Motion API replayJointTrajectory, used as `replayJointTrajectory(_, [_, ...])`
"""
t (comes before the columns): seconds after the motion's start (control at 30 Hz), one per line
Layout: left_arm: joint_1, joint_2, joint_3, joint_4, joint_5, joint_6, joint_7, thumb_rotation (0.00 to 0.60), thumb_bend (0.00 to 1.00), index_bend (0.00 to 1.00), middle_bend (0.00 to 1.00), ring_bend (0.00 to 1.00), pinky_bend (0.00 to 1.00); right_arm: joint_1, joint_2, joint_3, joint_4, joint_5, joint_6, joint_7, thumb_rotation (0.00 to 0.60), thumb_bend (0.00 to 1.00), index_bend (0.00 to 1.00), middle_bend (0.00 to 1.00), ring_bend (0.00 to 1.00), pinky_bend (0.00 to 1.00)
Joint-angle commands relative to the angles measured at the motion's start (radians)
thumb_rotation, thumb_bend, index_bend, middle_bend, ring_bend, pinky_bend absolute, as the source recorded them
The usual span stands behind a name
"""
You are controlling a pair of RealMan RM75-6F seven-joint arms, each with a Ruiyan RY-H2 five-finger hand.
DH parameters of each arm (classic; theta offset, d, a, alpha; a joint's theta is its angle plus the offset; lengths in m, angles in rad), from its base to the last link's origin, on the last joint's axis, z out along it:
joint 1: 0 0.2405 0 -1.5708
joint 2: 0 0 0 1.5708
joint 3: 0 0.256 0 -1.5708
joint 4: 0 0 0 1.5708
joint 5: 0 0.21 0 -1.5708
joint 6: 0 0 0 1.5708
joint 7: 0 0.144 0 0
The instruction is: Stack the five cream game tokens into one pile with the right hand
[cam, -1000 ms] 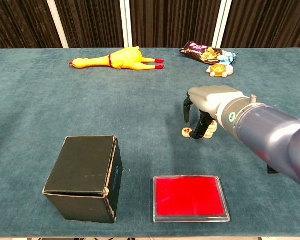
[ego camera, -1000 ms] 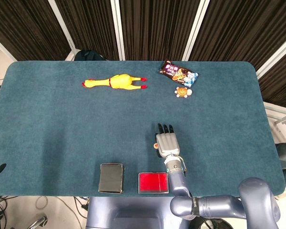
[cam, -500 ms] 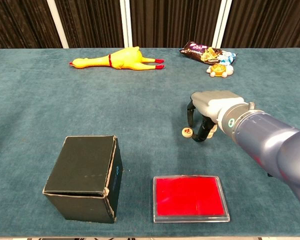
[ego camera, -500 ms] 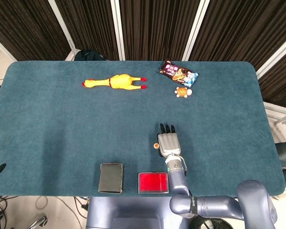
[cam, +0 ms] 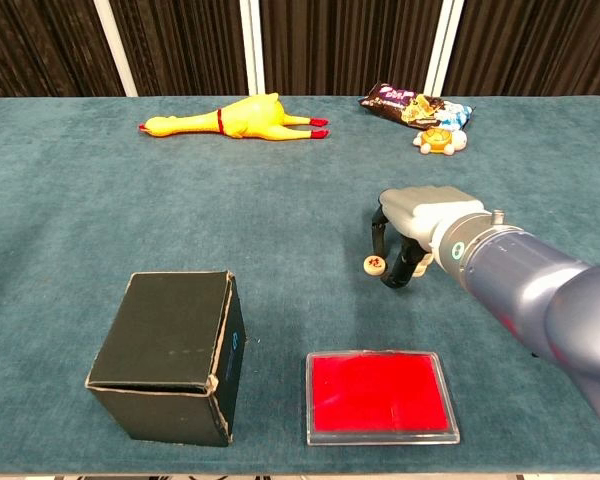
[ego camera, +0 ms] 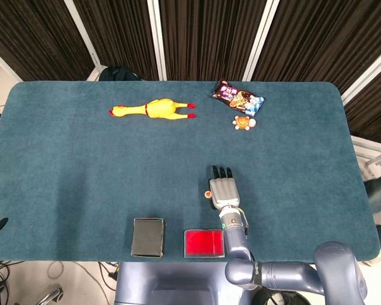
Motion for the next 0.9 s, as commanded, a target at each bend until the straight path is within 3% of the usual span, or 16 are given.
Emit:
replayJointTrajectory(0.03, [0.0, 0.0, 0.0, 0.0, 0.0, 0.0, 0.0, 0.6, 0.12, 0.14, 0.0, 0.0, 0.03, -0.001, -0.003, 0.003, 0.003, -0.002, -0.002, -0.001, 0.6, 0.39, 0.47, 0.0, 0.0, 0.0])
replayJointTrajectory(0.9, [-0.001, 0.0, 0.001, 0.0, -0.002, -0.003, 0.0, 0.6, 0.12, 0.14, 0.0, 0.0, 0.03, -0.004, -0.032, 0.028, 0.031, -0.008, -0.024, -0.013, 0.6, 0.39, 0.5, 0.0, 0.0, 0.0])
